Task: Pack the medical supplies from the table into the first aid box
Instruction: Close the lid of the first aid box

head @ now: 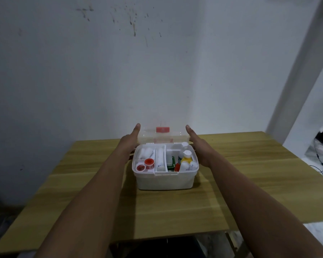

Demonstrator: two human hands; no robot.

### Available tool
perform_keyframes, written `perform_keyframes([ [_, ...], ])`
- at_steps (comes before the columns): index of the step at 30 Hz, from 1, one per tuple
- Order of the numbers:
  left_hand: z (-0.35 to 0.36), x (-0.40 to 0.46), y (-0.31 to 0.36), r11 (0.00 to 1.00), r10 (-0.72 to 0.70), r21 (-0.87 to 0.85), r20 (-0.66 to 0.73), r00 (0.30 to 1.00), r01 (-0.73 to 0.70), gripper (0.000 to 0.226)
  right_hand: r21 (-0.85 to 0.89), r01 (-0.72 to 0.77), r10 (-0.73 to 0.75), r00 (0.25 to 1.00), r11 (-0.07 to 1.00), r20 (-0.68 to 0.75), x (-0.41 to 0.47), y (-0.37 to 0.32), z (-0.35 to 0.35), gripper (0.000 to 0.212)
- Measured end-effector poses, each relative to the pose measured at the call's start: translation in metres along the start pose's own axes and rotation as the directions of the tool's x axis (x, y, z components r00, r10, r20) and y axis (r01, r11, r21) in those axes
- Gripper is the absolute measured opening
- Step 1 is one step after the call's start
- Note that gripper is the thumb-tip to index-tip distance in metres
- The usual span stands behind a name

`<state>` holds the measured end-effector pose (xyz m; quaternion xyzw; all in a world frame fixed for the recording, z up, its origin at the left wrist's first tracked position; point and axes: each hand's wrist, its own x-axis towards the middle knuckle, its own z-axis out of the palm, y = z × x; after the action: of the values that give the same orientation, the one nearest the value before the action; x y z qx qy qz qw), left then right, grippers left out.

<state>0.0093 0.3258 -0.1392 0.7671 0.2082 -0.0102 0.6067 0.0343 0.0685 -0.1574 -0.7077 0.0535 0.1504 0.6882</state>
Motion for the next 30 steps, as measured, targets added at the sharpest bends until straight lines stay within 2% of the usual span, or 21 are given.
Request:
perform_keyframes([
  [3, 0.0, -0.011, 0.006, 0.995, 0.033, -0.091, 0.031, 0.999, -0.03, 0.083, -0.032, 0.045, -0.046, 0.998, 0.998, -0.048, -0.011, -0.009, 0.004, 0.132],
  [8, -0.008, -0.037, 0.018, 0.976, 0.11, -0.196, 0.042, 0.993, -0.1, 0.086, 0.012, 0.189, -0.187, 0.979, 0.982, -0.083, -0.035, -0.024, 0.007, 0.095],
  [11, -0.016, -0.053, 0.013, 0.969, 0.165, -0.195, 0.042, 0.985, -0.154, 0.098, -0.043, 0.251, -0.254, 0.961, 0.967, -0.107, -0.05, -0.025, 0.006, 0.097],
  [13, -0.019, -0.065, 0.005, 0.964, 0.218, -0.161, 0.022, 0.976, -0.212, 0.095, -0.123, 0.332, -0.344, 0.934, 0.935, -0.1, -0.061, -0.02, 0.006, 0.094],
  [16, -0.012, -0.083, -0.012, 0.941, 0.333, 0.055, 0.02, 0.943, -0.333, 0.079, -0.217, 0.459, -0.48, 0.875, 0.862, -0.058, -0.081, -0.006, 0.01, 0.074],
  [18, -0.004, -0.095, -0.028, 0.903, 0.413, 0.127, 0.016, 0.911, -0.411, 0.066, -0.335, 0.523, -0.561, 0.828, 0.784, -0.021, -0.089, 0.01, 0.013, 0.062],
  [19, -0.002, -0.101, -0.037, 0.877, 0.459, 0.153, 0.017, 0.889, -0.455, 0.064, -0.425, 0.533, -0.587, 0.81, 0.731, 0.007, -0.091, 0.018, 0.013, 0.065],
  [21, -0.001, -0.107, -0.052, 0.815, 0.528, 0.256, 0.042, 0.848, -0.52, 0.072, -0.597, 0.506, -0.593, 0.803, 0.622, 0.064, -0.094, 0.034, 0.013, 0.087],
  [24, 0.0, -0.11, -0.069, 0.728, 0.586, 0.366, 0.105, 0.803, -0.58, 0.101, -0.701, 0.522, -0.623, 0.769, 0.486, 0.142, -0.097, 0.05, 0.009, 0.111],
  [26, -0.001, -0.109, -0.075, 0.68, 0.627, 0.399, 0.12, 0.77, -0.616, 0.113, -0.705, 0.543, -0.647, 0.746, 0.456, 0.156, -0.096, 0.056, 0.007, 0.113],
  [30, -0.007, -0.103, -0.079, 0.625, 0.674, 0.424, 0.13, 0.727, -0.656, 0.106, -0.705, 0.551, -0.661, 0.734, 0.447, 0.154, -0.088, 0.058, 0.004, 0.11],
])
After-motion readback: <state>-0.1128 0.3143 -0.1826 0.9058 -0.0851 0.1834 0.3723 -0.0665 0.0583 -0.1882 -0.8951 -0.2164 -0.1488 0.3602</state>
